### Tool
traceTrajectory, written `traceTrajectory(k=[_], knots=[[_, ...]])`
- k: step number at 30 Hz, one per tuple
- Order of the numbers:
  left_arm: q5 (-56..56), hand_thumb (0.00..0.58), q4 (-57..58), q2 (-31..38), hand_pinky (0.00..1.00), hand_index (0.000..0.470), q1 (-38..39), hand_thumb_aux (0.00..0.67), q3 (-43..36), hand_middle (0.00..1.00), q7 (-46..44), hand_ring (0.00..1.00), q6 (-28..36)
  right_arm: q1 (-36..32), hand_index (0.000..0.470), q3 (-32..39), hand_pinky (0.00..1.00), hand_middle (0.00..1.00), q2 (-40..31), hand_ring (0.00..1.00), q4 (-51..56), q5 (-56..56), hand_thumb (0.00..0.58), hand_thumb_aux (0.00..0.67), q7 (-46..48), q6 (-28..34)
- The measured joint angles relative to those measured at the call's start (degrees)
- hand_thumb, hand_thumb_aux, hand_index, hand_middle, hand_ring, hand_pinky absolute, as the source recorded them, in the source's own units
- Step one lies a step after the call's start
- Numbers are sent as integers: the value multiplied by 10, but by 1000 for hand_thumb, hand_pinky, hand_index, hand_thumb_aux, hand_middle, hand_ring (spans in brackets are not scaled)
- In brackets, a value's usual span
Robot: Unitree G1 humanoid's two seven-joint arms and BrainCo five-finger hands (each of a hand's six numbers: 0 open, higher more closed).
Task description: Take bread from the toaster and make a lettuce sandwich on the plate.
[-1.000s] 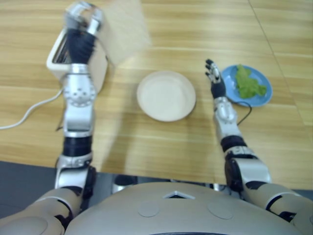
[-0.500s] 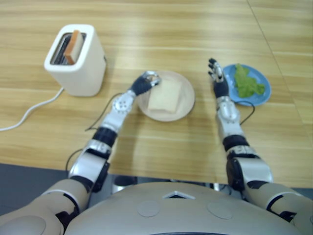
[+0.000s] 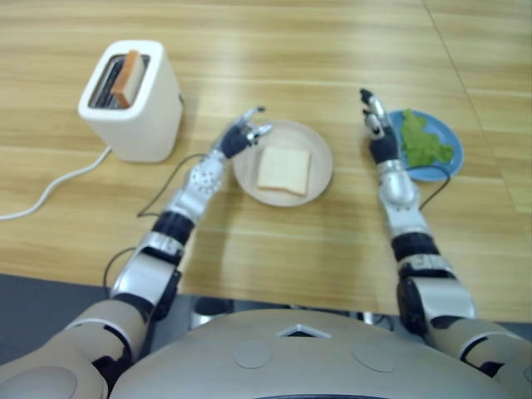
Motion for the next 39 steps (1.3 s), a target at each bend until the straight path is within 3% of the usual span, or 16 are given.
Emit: traceTrajectory(k=[4,6,9,12,15,21,33,34,35,36,37,39], knots=[[29,0,-98,19,0,0,29,0,11,0,32,0,8,24,0,-7,0,0,-133,0,-127,-164,0,0,-86,42],[33,0,-127,22,0,0,41,0,18,0,35,0,16,25,0,-18,0,0,-208,0,-141,-238,0,0,-125,74],[34,0,-151,22,0,0,50,0,22,0,33,0,29,-2,0,17,0,0,-323,0,-93,-367,0,0,-186,145],[29,0,-154,18,0,0,54,0,23,0,30,0,32,-68,0,91,0,0,-376,0,25,-461,0,0,-230,194],[23,0,-154,12,0,0,57,0,23,0,28,0,36,-137,0,188,0,0,-379,0,163,-531,0,0,-260,221],[22,0,-153,9,0,0,58,0,23,0,23,0,40,-197,0,320,0,0,-333,0,314,-582,0,0,-292,237],[19,0,-153,9,0,0,61,0,25,0,18,0,43,-212,0,406,0,0,-280,0,398,-558,0,0,-296,259],[19,0,-153,9,0,0,61,0,25,0,18,0,44,-213,177,407,0,0,-279,0,401,-554,360,257,-293,260],[19,0,-153,9,0,0,62,0,25,0,18,0,44,-213,262,408,0,0,-279,0,405,-547,472,381,-288,261],[19,0,-153,9,0,0,62,0,25,0,18,0,45,-213,262,409,0,0,-279,0,406,-545,472,381,-284,262],[19,0,-153,9,0,0,63,0,25,0,18,0,46,-213,348,409,0,0,-279,0,408,-539,546,507,-278,262],[19,0,-153,9,0,0,65,0,25,0,18,0,48,-213,422,409,0,0,-279,0,412,-530,576,615,-269,263]])
